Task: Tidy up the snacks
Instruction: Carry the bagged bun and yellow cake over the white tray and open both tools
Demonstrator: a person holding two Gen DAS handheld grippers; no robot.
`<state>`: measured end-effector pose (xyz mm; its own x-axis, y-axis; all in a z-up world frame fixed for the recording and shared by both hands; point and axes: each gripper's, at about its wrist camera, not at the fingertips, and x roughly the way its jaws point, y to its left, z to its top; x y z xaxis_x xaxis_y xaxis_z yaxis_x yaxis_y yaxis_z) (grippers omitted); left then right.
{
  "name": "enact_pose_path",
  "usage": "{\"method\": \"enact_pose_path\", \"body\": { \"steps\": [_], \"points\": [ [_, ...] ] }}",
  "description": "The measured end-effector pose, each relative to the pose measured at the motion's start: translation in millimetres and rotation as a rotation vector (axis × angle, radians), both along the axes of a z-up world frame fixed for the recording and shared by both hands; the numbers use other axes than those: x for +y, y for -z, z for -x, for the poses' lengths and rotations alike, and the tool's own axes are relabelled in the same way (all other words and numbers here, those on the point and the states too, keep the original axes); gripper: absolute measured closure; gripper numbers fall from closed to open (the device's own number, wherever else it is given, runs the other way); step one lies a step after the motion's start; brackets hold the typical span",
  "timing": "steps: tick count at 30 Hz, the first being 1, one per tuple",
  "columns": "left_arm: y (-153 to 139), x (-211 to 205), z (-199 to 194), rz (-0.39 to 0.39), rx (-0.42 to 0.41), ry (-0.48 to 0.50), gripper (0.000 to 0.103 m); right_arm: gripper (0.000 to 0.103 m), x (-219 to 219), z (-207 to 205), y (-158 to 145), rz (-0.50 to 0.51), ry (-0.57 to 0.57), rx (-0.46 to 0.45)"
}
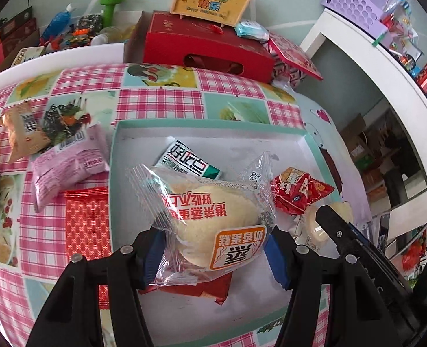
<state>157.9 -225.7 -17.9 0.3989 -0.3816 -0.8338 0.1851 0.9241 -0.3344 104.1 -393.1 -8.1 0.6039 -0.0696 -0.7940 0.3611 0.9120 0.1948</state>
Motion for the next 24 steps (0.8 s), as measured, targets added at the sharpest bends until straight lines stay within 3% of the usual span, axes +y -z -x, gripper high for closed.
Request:
{"method": "enact_pose_path", "body": {
  "steps": [12,18,22,24],
  "points": [
    [-4,10,2,0.016,0.010,-0.033,0.027,0.066,-3,-2,8,-0.011,-0.005,0.038],
    [-7,35,0,-0.067,0.025,-0.145,0.024,0.062,3,-4,8,0.002,-0.026,0.048],
    [-6,60,0,-0.117,0.027,-0.225,0.021,0.041,11,-6,6,0.019,-0.041,0.054],
    [-5,68,-1,-0.143,0.025,-0.257,0.012,0.035,18,-7,4,0.033,-0.059,0.053]
  ]
}}
